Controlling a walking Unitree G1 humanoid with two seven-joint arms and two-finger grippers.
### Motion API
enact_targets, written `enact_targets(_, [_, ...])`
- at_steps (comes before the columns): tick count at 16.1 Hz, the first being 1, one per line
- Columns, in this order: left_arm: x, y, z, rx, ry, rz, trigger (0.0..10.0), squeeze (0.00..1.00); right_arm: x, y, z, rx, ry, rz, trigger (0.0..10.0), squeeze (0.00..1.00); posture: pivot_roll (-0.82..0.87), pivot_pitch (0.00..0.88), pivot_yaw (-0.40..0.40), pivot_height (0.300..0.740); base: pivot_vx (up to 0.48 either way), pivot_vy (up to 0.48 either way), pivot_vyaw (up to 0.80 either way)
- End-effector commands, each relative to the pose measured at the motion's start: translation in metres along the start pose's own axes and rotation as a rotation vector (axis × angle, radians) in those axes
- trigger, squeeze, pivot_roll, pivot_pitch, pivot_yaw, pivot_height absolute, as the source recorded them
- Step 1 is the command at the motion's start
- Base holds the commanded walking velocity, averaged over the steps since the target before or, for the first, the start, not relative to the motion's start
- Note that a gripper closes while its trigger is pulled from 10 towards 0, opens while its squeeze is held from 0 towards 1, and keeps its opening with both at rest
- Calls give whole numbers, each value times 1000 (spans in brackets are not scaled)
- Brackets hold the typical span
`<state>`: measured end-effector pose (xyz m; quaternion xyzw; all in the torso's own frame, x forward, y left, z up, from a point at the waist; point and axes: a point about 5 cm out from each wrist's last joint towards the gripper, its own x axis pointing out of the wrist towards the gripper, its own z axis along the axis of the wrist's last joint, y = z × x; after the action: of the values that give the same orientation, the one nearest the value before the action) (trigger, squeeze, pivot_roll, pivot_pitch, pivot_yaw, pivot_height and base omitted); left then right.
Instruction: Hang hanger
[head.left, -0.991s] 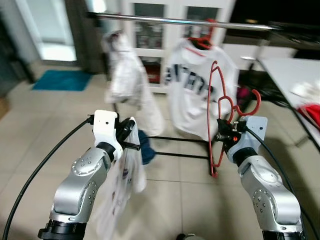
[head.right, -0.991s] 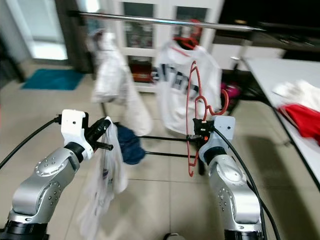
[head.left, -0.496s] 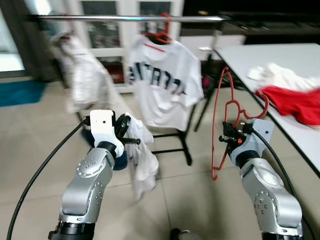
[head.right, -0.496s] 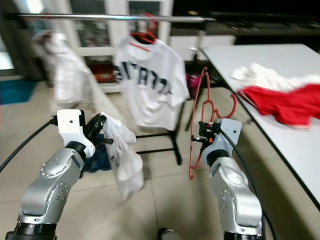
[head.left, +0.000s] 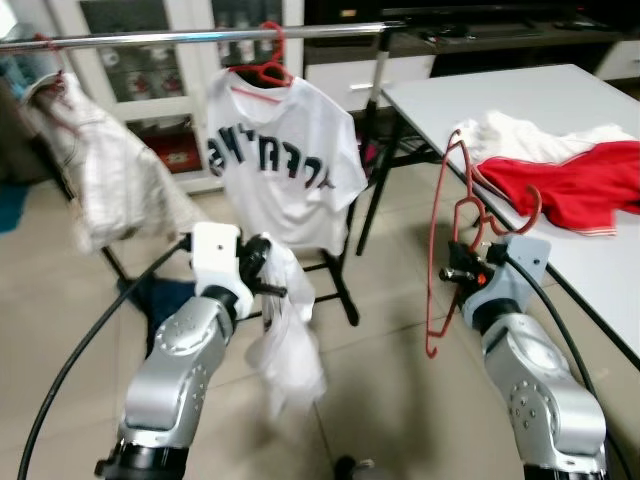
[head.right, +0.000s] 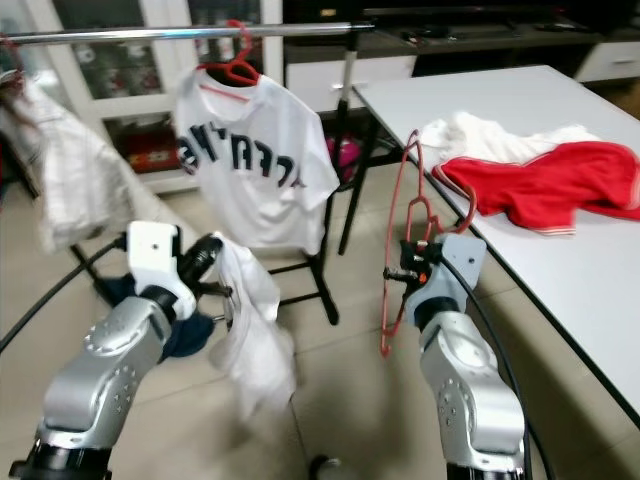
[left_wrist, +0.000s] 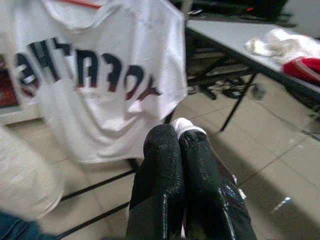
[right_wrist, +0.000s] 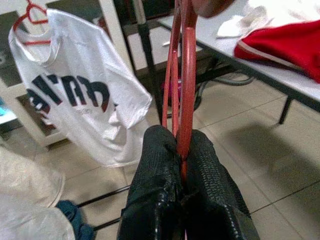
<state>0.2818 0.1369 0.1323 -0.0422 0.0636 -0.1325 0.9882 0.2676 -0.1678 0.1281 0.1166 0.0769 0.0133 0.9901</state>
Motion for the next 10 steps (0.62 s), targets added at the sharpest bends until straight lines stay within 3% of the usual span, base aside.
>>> enact_targets(1, [1, -1, 7, 19, -29, -6, 10000, 0, -2, 1, 4, -16, -17, -2, 10000, 0, -85, 3, -5, 740, 0, 0, -781])
enact_targets(7, [0, -1, 7, 27, -28, -16, 10000, 0, -2, 0, 0, -35, 35, 19, 10000, 0, -77, 0, -8, 740, 0, 0, -782])
enact_targets(10, [1, -1, 6, 29, -26, -19, 10000, 0, -2, -1, 3, -33, -2, 0, 10000, 0, -78, 0, -7, 740, 0, 0, -785])
